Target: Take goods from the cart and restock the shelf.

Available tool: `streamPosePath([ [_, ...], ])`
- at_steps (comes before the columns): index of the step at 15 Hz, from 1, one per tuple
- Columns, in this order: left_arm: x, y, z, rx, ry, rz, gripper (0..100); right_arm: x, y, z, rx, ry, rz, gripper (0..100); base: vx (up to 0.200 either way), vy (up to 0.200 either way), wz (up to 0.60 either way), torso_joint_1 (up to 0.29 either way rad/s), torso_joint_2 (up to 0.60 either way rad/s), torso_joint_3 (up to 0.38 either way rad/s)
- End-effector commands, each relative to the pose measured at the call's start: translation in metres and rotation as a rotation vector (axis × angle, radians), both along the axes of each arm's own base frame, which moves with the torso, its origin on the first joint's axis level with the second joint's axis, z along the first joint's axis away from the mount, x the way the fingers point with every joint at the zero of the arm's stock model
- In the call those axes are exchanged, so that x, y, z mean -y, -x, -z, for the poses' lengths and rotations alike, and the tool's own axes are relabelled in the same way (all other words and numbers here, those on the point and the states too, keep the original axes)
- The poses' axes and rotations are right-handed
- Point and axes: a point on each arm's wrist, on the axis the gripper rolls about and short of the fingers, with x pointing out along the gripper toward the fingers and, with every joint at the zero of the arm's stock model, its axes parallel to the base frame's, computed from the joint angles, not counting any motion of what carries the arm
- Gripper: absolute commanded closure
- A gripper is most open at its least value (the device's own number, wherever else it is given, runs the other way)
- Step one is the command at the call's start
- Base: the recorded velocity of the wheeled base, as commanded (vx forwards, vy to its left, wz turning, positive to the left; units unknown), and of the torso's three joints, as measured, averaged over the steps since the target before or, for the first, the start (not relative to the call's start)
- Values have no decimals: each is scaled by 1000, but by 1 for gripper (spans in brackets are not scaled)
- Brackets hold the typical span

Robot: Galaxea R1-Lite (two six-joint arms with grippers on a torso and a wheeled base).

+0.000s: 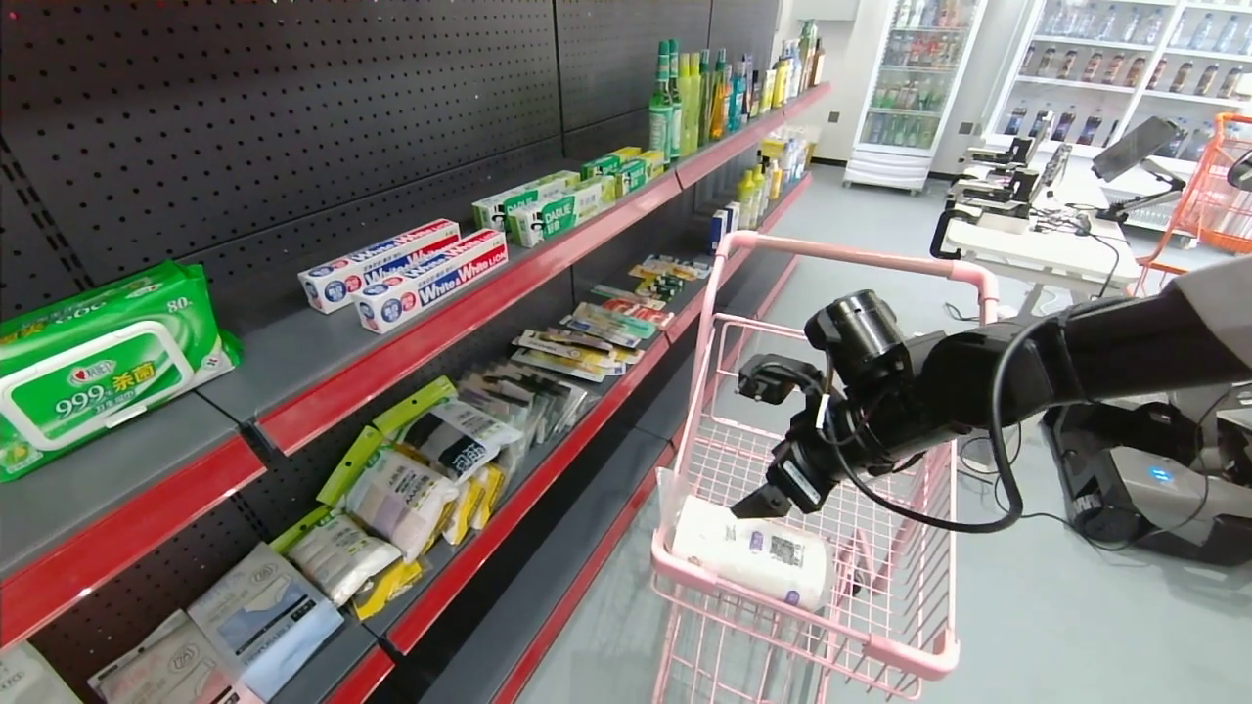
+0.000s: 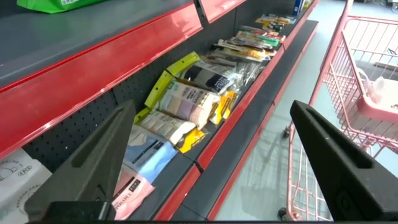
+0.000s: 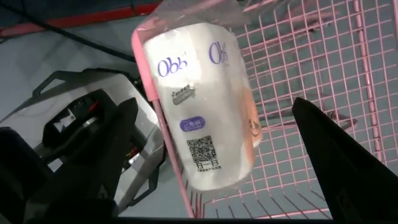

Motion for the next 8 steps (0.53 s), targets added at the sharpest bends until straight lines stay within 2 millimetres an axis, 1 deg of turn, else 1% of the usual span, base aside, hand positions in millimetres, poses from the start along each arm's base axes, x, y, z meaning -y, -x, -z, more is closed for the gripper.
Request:
streamPosePath([
  [1,0,0,0,-1,0,-1,0,-10,0,7,-21,9,-24,0,0,0,0,0,0,0],
  [2,0,0,0,-1,0,-1,0,-11,-1,16,-45,18,-19,0,0,0,0,0,0,0],
  [4,0,0,0,-1,0,-1,0,-15,-2,23,-60,28,-29,0,0,0,0,0,0,0],
  [8,0,0,0,0,0,-1,0,-37,1,42,-85,71,-79,0,0,0,0,0,0,0],
])
